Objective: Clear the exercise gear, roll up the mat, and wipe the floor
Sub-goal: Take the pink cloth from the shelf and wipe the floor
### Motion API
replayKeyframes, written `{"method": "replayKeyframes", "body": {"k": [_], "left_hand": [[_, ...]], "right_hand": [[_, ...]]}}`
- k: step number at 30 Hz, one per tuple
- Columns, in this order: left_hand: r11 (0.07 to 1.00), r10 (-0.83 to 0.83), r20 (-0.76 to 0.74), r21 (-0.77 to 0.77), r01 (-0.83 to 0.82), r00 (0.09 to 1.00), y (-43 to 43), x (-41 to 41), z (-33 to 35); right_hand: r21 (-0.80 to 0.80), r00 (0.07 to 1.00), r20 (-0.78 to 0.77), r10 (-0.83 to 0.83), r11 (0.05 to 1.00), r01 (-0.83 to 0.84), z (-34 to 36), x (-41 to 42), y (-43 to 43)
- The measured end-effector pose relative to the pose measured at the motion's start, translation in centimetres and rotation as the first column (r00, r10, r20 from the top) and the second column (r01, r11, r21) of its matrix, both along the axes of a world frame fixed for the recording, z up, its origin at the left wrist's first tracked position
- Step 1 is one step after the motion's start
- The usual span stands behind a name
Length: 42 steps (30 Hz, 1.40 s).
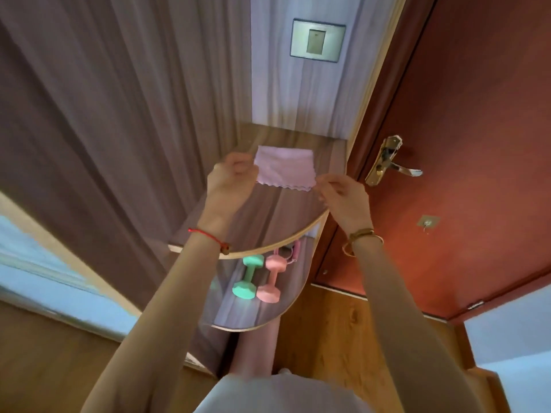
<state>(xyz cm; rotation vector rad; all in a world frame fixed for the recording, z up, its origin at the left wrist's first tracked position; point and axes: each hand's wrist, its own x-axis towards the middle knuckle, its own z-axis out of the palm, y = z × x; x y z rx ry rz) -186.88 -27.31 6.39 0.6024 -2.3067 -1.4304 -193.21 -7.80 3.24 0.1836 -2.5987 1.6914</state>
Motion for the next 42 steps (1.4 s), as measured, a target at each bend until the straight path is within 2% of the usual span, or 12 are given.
{"method": "replayKeyframes", "body": {"k": [4, 8, 10, 13, 19, 24, 27, 29, 31, 34, 39, 42], "left_hand": [[0.938, 0.015, 0.273, -0.338, 0.082, 0.962, 0.1, -5.5, -0.2], [0.858, -0.021, 0.401, -0.463, 0.223, 0.916, -1.8, -9.6, -2.6], [0.879, -0.019, 0.406, -0.428, 0.209, 0.914, -2.9, -11.4, -4.3], [0.949, -0.007, 0.415, -0.283, 0.136, 0.910, -2.4, -11.8, -4.1], [0.988, 0.103, 0.398, -0.150, -0.046, 0.912, -2.0, -13.4, -4.8], [0.998, 0.008, 0.306, 0.051, -0.025, 0.952, -1.2, -12.3, -3.5], [0.973, -0.042, 0.155, 0.229, 0.006, 0.987, -1.0, -11.0, -3.2], [0.919, -0.087, 0.055, 0.389, 0.059, 0.995, -0.7, -10.0, -2.9], [0.859, -0.168, -0.002, 0.491, 0.148, 0.986, 0.0, -8.9, -2.4], [0.807, -0.308, -0.042, 0.518, 0.285, 0.950, 2.1, -7.0, -1.6], [0.714, -0.537, -0.062, 0.498, 0.492, 0.841, 7.7, -2.2, -2.2], [0.670, -0.643, -0.002, 0.482, 0.564, 0.766, 11.7, 0.9, -3.6]], "right_hand": [[0.199, 0.999, -0.020, 0.045, 0.979, -0.041, -0.6, -5.7, -1.1], [0.342, 0.996, -0.009, 0.091, 0.936, -0.083, -1.8, -10.1, -2.4], [0.404, 0.993, -0.017, 0.121, 0.909, -0.104, -2.6, -11.8, -3.1], [0.503, 0.991, -0.015, 0.134, 0.857, -0.108, -3.7, -13.4, -4.0], [0.508, 0.995, 0.022, 0.098, 0.856, -0.095, -4.2, -14.3, -5.4], [0.330, 0.992, 0.035, 0.119, 0.936, -0.124, -3.9, -12.7, -4.9], [0.082, 0.998, 0.050, 0.042, 0.996, -0.046, -3.1, -10.8, -3.7], [-0.109, 0.994, 0.107, -0.007, 0.994, 0.019, -2.5, -9.4, -2.4], [-0.348, 0.980, 0.196, -0.036, 0.932, 0.104, -1.9, -7.3, -1.0], [-0.625, 0.957, 0.279, -0.076, 0.742, 0.242, -1.7, -3.0, 1.6], [-0.750, 0.900, 0.318, -0.298, 0.502, 0.431, -3.0, 6.7, 7.0], [-0.726, 0.842, 0.317, -0.437, 0.459, 0.512, -4.4, 13.3, 9.8]]}}
